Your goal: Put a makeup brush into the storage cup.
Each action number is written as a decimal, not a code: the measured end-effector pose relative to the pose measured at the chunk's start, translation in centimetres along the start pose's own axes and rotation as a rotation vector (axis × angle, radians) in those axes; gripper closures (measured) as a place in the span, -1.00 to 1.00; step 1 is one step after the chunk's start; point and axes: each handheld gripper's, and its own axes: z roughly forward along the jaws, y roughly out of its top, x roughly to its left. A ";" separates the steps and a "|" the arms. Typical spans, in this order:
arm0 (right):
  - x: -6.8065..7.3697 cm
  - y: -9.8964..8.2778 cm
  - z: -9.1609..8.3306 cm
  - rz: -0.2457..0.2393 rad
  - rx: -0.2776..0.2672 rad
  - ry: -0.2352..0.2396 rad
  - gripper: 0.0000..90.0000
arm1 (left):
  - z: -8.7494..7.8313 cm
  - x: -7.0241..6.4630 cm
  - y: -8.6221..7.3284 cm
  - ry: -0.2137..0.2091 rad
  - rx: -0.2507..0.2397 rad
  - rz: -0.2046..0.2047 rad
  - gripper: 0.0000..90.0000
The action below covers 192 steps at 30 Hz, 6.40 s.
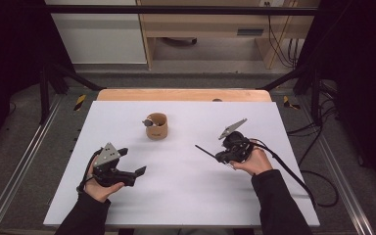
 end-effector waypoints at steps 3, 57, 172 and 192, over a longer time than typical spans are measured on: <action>0.7 -0.2 -0.3 -0.014 -0.007 0.016 0.91 | 0.1 -0.3 0.4 -0.008 0.005 0.019 -0.88; 4.5 0.7 -0.4 -0.120 -0.017 0.149 0.91 | 5.1 -8.1 7.2 -0.134 0.153 0.410 -0.87; 5.9 2.0 0.0 -0.180 -0.029 0.223 0.81 | 8.5 -12.8 5.5 -0.222 0.359 0.998 0.89; 4.9 0.7 -3.0 -0.087 -0.340 0.019 -0.30 | 7.5 -10.9 4.9 -0.208 0.378 0.797 0.88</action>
